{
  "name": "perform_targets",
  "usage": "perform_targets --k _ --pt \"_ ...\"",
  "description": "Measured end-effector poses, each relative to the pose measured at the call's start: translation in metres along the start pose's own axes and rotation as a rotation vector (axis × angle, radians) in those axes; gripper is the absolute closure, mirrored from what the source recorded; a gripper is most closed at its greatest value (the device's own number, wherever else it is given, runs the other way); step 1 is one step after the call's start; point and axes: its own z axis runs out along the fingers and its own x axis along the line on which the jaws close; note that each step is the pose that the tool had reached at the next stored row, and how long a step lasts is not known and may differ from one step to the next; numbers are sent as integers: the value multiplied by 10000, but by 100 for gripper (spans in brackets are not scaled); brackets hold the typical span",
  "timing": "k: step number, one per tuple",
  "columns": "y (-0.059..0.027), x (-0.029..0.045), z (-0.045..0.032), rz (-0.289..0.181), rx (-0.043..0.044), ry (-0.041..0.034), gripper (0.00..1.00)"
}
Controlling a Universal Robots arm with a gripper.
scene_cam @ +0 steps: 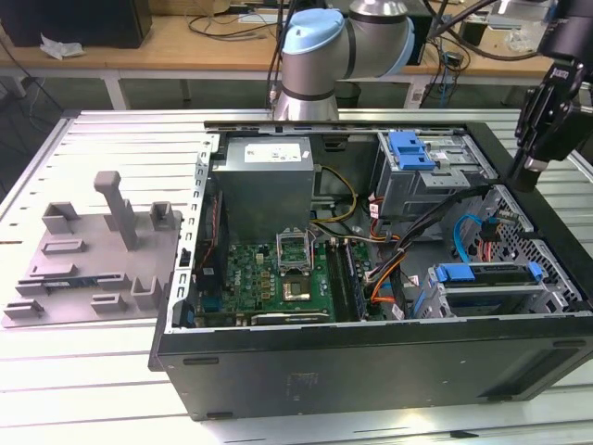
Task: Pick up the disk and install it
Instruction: 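Insert the first disk wire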
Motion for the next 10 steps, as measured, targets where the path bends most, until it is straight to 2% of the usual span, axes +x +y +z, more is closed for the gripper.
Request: perform_targets --k 2,4,5,6,8,10 --pt "-29 -15 4 -28 -88 132 70" --pt "-36 -22 9 -71 -223 257 70" --pt "-36 -29 19 -121 -330 346 70" --pt "-35 -35 25 -183 -360 389 70" --pt "-34 -43 41 -408 -319 444 70" --pt "-34 -51 55 -740 -203 469 70"
